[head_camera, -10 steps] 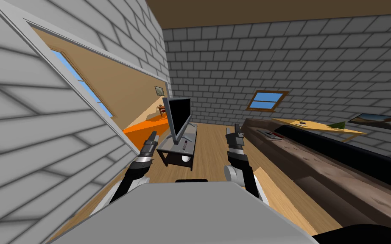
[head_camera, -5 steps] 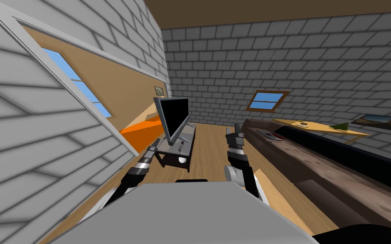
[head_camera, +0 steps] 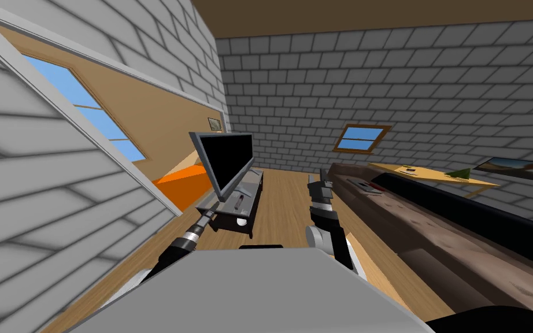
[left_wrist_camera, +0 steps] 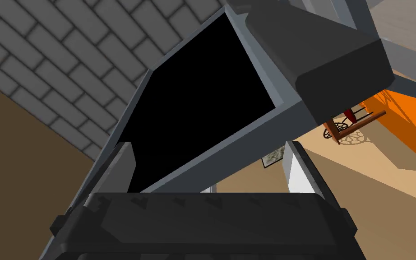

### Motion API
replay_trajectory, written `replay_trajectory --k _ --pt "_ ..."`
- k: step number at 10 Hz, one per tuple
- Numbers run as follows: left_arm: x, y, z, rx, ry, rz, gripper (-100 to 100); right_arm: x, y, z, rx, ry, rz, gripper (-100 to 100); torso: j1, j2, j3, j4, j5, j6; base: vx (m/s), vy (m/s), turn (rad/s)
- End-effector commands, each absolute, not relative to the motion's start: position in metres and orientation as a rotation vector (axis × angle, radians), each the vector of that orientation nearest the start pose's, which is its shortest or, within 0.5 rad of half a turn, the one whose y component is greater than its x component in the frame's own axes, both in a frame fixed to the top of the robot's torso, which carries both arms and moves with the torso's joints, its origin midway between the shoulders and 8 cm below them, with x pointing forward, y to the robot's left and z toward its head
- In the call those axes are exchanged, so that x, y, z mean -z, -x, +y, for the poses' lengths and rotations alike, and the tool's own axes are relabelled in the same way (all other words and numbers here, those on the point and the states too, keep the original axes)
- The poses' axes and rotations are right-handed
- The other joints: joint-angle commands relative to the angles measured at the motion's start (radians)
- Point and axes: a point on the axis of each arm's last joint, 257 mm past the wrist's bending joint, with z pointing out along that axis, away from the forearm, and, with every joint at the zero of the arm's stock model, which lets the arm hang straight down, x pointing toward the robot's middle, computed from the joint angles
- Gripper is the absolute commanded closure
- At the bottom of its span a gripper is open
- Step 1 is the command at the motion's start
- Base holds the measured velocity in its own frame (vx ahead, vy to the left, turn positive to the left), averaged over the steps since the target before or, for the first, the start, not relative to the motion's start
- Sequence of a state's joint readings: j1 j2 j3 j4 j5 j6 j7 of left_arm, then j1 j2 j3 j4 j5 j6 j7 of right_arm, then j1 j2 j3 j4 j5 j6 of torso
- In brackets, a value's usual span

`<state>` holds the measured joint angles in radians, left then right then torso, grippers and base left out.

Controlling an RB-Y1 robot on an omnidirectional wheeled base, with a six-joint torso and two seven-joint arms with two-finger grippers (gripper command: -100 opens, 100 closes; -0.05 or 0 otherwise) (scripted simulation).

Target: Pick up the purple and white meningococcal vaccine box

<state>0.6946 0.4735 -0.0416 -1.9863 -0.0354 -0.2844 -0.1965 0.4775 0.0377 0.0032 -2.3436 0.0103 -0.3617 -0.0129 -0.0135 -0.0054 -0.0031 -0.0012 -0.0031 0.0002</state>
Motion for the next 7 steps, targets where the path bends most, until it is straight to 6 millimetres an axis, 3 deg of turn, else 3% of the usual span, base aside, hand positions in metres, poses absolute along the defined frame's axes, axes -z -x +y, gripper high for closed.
replay_trajectory --k 1,2,3,5,6,7 --pt "0.265 -0.328 0.322 0.76 0.67 1.603 -100 -0.034 -0.355 -0.28 -1.306 -0.729 0.617 0 0.0 0.0 0.0 0.0 0.0 0.0 0.07 -0.151 0.006" --pt "0.265 -0.328 0.322 0.76 0.67 1.603 -100 -0.034 -0.355 -0.28 -1.305 -0.729 0.617 0 0.003 0.0 0.0 0.0 0.0 0.0 0.043 -0.049 0.007" --pt "0.295 -0.313 0.329 0.714 0.68 1.691 -100 -0.034 -0.355 -0.281 -1.305 -0.729 0.617 0 0.009 0.002 0.001 0.0 0.002 0.0 0.062 -0.059 -0.035" --pt "0.349 -0.277 0.342 0.626 0.699 1.858 -100 -0.034 -0.355 -0.281 -1.305 -0.729 0.618 0 0.006 -0.002 -0.001 0.0 0.001 0.0 0.133 -0.172 -0.061" --pt "0.351 -0.275 0.345 0.618 0.695 1.868 -100 -0.034 -0.355 -0.28 -1.305 -0.729 0.617 0 0.002 -0.003 -0.002 -0.001 0.0 0.0 0.092 -0.151 0.005" --pt "0.378 -0.253 0.354 0.568 0.698 1.956 -100 -0.034 -0.355 -0.28 -1.305 -0.729 0.617 0 0.004 -0.001 -0.001 0.0 0.0 0.0 0.102 -0.11 -0.047"
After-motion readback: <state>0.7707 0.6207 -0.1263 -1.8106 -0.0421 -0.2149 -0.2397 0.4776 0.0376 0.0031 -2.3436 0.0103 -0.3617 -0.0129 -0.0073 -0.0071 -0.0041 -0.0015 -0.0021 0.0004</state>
